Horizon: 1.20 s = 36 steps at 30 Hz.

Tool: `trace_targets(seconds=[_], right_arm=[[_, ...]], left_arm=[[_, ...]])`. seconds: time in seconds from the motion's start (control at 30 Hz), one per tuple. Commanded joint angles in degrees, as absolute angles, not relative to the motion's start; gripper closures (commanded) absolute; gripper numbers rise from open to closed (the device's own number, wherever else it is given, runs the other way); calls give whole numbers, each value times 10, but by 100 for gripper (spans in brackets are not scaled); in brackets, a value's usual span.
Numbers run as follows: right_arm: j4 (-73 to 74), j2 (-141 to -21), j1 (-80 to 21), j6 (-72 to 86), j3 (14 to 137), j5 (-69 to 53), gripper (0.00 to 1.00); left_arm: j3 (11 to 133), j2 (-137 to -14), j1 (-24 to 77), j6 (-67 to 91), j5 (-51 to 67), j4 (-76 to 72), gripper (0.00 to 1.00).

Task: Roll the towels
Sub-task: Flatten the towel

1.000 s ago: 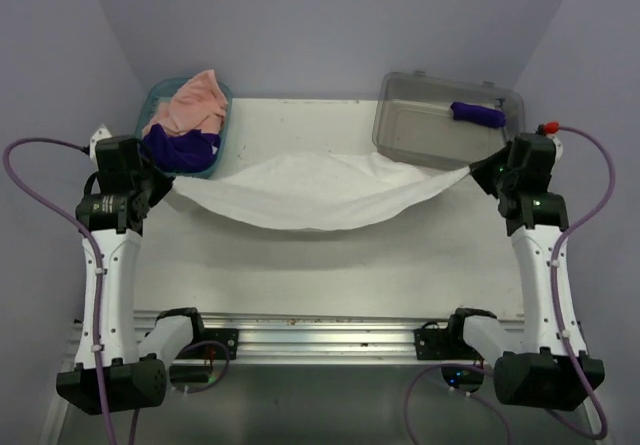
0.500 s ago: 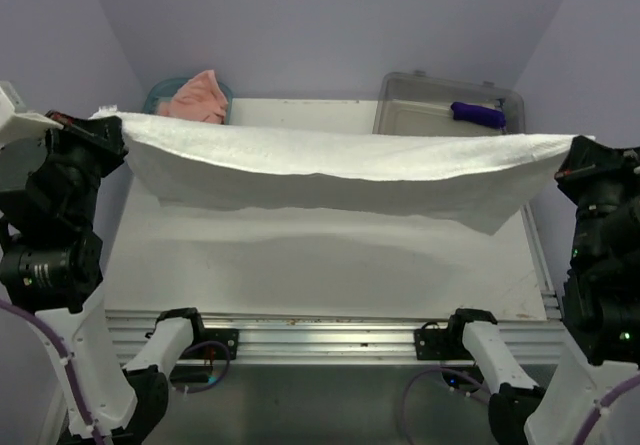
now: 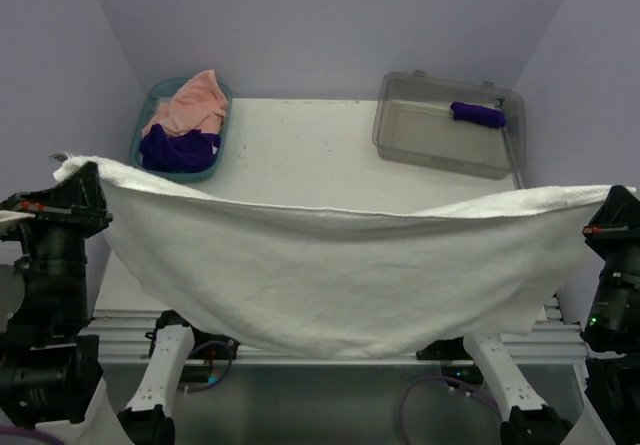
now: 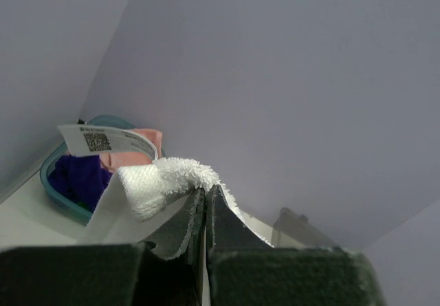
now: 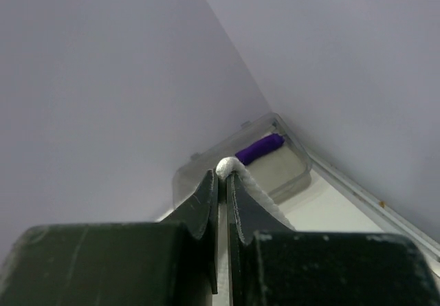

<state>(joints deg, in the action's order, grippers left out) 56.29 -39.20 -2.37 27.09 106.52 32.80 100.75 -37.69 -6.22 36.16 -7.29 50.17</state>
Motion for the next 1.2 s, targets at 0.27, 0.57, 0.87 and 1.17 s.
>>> trace_targets(seconds=[0.27,0.57,0.87,1.17], right_arm=[[407,-438,-26,266,720,358,100],[307,-653,-26,350,646,345,100],[286,-834,-27,381,742,328,100],[289,-832,30,379,758,257,100]], left_arm=[[627,-391,-59,354,-60,347,100],[527,-583,-60,348,-4,259,100],[621,-745,-61,338,-11,257,100],[706,-795,-86,319,-3,275,100]])
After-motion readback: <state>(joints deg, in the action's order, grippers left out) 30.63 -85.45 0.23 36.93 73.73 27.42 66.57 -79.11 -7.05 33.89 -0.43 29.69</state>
